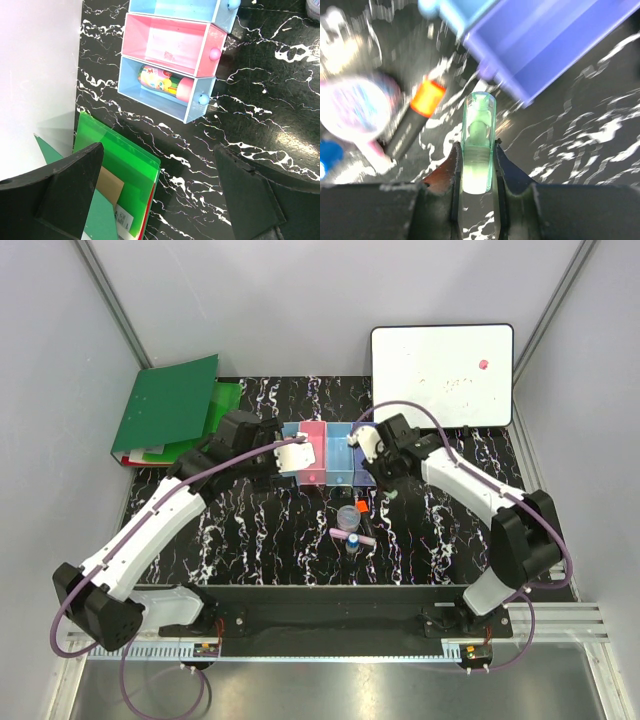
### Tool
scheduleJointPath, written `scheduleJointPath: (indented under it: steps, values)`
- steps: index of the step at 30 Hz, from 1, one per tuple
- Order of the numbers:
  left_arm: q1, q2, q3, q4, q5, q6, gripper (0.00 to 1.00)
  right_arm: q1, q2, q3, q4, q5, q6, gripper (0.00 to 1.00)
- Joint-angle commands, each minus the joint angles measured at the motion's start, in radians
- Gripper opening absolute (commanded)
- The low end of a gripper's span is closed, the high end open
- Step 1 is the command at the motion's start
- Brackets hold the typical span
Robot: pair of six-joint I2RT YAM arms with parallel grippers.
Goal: Sort the stationery into containers
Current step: Pick up the stationery from the center of the board, then place the stationery in the storage box.
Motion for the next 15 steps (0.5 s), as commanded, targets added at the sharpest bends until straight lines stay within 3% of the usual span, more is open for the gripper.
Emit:
scheduleJointPath:
  steps: [1, 15]
  values:
    - [-0.004, -0.031, 0.002, 0.032, -0.001, -0.006, 0.99, 0.004, -0.016, 0.134, -0.009, 0.018, 0.067, 0.0]
    - [-0.004, -0.037, -0.002, 0.033, 0.019, -0.029, 0.99, -0.031, 0.283, 0.44, -0.005, -0.024, 0.194, 0.0]
